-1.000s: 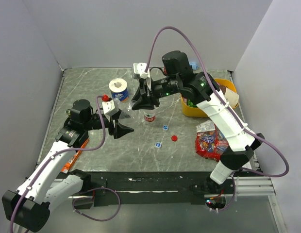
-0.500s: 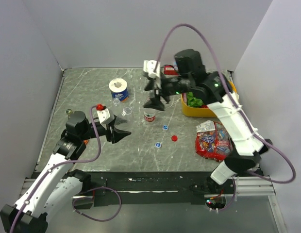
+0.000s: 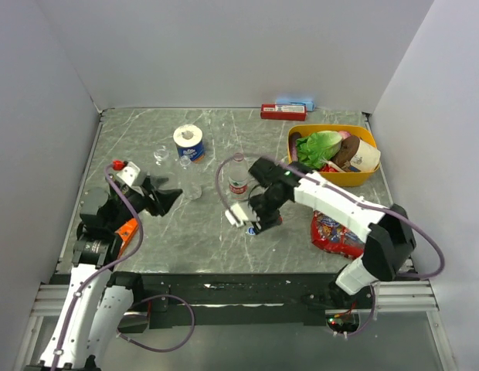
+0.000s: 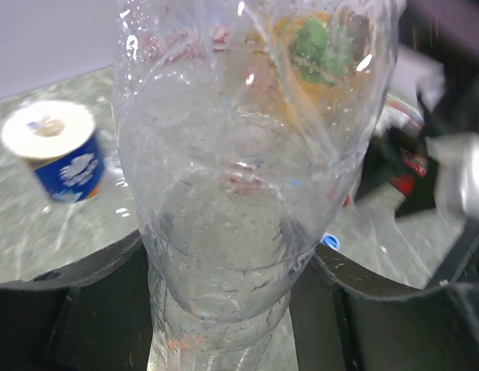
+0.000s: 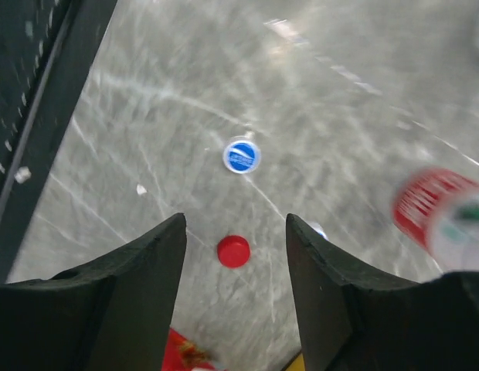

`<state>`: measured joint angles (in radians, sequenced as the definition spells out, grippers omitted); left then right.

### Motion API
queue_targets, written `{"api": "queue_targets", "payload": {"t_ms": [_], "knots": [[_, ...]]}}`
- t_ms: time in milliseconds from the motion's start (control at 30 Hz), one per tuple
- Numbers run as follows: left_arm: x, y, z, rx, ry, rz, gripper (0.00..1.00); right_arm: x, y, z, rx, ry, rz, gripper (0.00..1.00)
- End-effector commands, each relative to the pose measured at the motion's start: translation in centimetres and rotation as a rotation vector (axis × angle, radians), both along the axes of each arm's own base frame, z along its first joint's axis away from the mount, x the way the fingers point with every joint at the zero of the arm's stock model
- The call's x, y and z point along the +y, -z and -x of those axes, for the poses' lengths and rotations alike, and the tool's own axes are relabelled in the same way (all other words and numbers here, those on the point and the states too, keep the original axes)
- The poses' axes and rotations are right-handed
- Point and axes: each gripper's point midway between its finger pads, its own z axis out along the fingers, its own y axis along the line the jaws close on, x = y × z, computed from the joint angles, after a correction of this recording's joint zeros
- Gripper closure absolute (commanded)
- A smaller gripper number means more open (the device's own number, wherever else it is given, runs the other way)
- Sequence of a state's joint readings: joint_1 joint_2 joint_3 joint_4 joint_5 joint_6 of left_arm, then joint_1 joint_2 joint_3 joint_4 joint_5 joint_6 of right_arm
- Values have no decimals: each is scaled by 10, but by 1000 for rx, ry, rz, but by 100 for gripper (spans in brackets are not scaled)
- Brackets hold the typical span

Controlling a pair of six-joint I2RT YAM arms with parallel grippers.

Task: Screw on the bottle caps

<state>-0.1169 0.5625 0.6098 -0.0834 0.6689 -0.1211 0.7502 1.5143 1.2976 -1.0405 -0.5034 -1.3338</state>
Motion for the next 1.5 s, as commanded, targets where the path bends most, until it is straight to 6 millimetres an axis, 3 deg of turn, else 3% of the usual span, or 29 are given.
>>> {"api": "queue_targets", "payload": {"t_ms": [0, 233, 633, 1367, 1467], "knots": [[21, -21, -11, -15, -115, 70, 99, 19, 22, -14, -184, -253, -8, 38], [39, -19, -14, 16, -184, 84, 99, 22, 70, -19, -176, -342, 50, 37], [54, -12, -13, 37, -237, 79, 99, 13, 105, -12, -122, -402, 124, 42], [56, 0, -15, 78, -234, 96, 99, 16, 120, -10, -78, -365, 164, 55], [55, 1, -15, 78, -226, 98, 99, 19, 119, -10, -74, -348, 159, 61]]}}
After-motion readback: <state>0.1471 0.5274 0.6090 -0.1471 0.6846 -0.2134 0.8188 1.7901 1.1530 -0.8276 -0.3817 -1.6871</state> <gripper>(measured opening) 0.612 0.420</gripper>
